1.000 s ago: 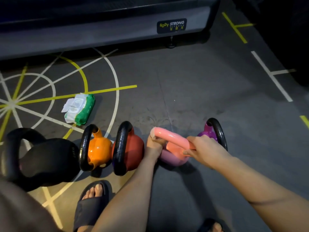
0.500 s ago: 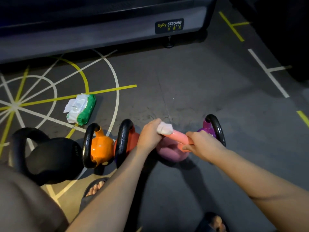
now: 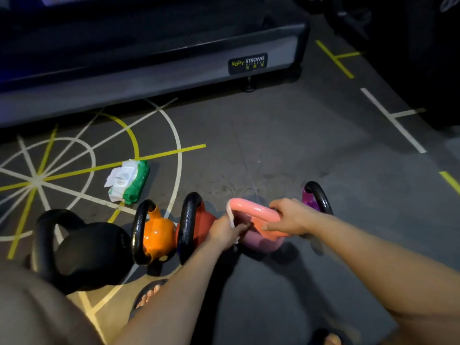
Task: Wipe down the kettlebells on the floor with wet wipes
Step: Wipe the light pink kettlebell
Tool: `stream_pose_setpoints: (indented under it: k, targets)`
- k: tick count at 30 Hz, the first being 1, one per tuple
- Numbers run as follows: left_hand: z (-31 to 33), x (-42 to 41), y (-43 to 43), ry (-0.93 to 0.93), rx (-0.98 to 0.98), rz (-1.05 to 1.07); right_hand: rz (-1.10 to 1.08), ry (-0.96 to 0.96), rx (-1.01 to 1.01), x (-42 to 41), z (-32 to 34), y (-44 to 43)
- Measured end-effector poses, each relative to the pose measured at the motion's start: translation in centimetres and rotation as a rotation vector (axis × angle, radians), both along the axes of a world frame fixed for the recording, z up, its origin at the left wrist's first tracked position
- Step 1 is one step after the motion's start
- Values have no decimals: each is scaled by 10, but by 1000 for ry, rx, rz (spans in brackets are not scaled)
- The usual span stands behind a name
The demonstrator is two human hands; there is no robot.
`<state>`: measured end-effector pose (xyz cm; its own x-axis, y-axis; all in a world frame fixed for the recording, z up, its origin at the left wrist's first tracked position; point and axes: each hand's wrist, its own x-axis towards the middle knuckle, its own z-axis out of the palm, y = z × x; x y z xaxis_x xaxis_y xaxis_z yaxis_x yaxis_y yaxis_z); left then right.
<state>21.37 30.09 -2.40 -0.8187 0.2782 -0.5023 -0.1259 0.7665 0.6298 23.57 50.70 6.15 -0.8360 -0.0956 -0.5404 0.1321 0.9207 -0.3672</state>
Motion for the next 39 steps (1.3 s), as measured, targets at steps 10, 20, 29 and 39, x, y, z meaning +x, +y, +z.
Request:
stream_pose_setpoints:
  k: [10,20,29,39]
  targets:
    - [87,-30,-84,692,-247,9,-180,-141,-122,-30,-9,-45]
    - [44,-29,-90,427,-168,-39,-1025,16,-488,-30,-28,-85]
    - [50,-36,-89,359,-222,-100,-706,-61,-342,-27,-26,-86]
    - [54,-32,-79,364,-224,-68,-588,95,-253,-25,8,-92]
